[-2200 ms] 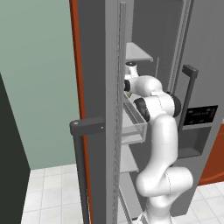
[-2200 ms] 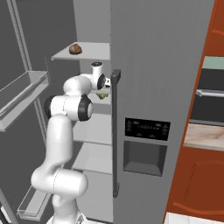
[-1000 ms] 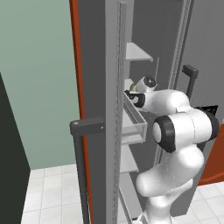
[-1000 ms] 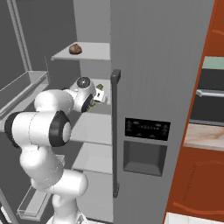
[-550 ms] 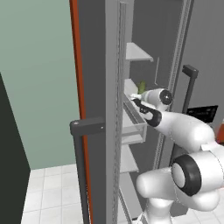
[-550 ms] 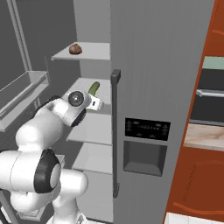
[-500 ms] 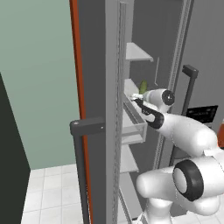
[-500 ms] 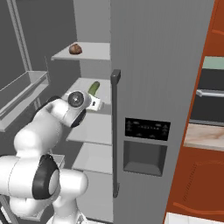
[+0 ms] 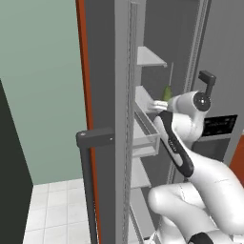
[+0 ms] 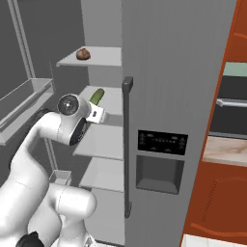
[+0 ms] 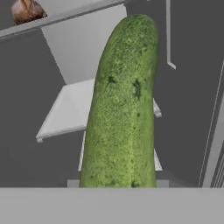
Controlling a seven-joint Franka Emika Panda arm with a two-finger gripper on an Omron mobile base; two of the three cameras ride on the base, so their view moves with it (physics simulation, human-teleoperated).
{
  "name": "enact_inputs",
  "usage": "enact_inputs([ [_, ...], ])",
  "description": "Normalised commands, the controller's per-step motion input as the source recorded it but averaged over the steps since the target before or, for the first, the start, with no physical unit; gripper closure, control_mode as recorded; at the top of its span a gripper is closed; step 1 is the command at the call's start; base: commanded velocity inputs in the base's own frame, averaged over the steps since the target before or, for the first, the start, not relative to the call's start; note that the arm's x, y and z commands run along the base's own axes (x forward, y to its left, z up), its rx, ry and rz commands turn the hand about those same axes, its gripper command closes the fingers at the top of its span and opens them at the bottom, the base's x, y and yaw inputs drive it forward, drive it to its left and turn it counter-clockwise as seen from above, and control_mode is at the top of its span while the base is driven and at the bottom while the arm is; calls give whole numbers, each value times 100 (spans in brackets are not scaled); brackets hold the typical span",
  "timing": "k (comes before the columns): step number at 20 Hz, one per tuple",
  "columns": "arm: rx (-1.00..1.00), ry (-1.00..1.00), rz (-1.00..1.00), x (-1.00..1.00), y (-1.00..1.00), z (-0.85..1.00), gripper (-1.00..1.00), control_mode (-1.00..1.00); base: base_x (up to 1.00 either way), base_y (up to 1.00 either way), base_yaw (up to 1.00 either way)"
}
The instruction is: Pick cucumber from the fridge and place it on the plate on the counter.
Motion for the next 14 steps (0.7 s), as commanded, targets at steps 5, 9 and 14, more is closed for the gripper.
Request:
enact_inputs([
  [5,-10,13,0,-100,-1,21,100,-100,0,0,0],
  [9,0,0,0,-100,-15,-9,100,-100,0,0,0],
  [14,0,-2,4,-78,0,-10,100,-100,0,0,0],
])
